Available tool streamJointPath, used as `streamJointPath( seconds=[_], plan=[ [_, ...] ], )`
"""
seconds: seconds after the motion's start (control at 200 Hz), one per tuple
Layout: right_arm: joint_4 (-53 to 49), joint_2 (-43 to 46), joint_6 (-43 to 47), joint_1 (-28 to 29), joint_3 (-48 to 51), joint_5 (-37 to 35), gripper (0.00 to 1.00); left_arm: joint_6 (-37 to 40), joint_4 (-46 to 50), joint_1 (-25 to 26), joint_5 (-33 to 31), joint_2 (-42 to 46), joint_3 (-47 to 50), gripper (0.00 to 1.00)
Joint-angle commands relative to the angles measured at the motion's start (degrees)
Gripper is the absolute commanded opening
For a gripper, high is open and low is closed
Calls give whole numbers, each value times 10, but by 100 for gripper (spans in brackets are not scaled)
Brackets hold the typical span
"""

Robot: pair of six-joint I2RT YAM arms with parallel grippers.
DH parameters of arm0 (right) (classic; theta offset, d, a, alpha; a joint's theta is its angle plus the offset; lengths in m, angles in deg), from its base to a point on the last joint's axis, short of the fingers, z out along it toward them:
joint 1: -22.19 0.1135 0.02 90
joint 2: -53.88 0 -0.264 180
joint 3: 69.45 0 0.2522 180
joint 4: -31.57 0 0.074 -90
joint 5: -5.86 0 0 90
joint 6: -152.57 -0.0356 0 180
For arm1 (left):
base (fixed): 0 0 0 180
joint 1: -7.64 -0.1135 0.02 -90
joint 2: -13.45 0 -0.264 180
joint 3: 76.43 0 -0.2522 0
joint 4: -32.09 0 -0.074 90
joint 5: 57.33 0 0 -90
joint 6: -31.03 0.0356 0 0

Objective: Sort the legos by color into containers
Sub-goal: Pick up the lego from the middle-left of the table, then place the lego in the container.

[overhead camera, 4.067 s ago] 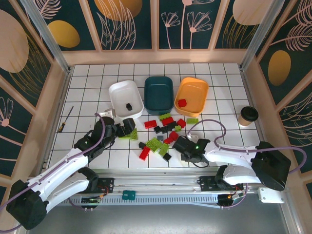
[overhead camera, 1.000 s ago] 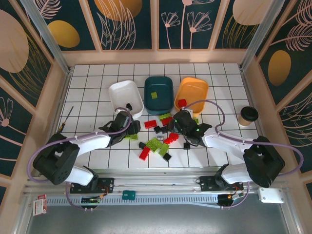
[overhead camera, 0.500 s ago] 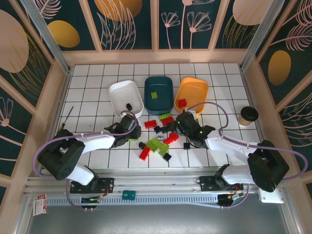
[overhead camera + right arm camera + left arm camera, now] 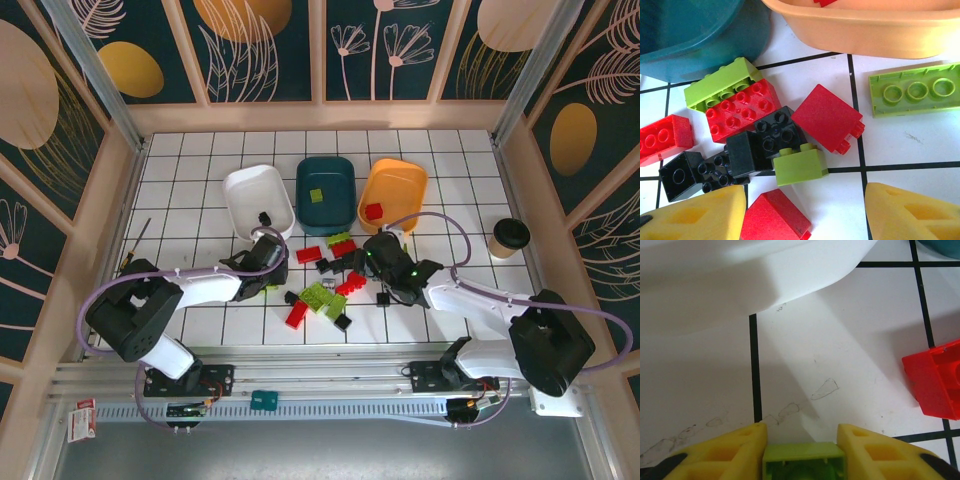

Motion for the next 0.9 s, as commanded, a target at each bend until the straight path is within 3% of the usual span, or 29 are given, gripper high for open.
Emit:
streamJointPath(
  seconds=[0.0, 0.265, 0.415, 0.576, 0.896],
  plan=[
    [12, 13, -11, -6, 10, -10, 64, -17, -3, 7, 41, 7, -11, 33],
    [11, 26, -19, -13, 18, -10, 64, -34, 10, 8, 68, 91, -57, 26],
    [18, 37, -25, -13, 32, -3, 64, -10, 31, 8, 44, 96, -128, 27],
    [19, 33, -27, -13, 34, -2, 64, 29, 55, 5, 6, 1, -254, 27],
    [-7, 54, -33, -8, 46, -8, 64, 50, 72, -31, 0, -221, -458, 31]
  ],
)
